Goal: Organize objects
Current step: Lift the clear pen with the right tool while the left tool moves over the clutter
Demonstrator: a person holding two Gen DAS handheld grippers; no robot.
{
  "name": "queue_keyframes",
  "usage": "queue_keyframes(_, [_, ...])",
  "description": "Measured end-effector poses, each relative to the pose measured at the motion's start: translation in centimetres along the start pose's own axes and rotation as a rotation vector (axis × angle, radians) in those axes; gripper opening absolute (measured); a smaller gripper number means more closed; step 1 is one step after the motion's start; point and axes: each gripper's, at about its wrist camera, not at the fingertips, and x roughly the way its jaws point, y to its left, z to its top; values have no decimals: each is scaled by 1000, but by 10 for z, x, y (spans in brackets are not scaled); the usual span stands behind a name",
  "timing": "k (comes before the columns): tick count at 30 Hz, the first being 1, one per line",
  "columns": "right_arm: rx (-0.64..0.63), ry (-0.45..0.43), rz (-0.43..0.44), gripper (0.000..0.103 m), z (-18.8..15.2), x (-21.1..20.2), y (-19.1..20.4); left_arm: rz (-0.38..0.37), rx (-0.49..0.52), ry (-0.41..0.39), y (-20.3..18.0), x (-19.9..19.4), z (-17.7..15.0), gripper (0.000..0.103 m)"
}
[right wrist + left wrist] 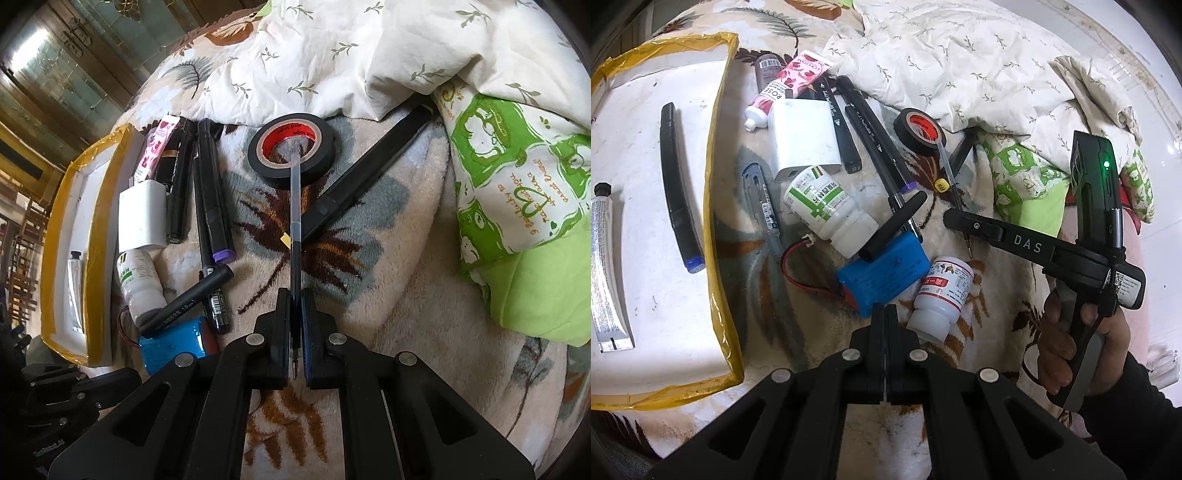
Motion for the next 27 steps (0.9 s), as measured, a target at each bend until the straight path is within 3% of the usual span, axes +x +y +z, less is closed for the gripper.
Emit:
queue_keyframes(11, [49,-45,37,5,-1,-11,-5,-32,-43,-23,8,-10,0,0])
queue_keyframes(17, [24,-96,52,5,2,-26,9,-62,-89,-49,19,-25,-8,0])
queue_keyframes(27, [-4,-100,102,5,-8,-31,22,-128,-150,-72,34,-34,-11,0])
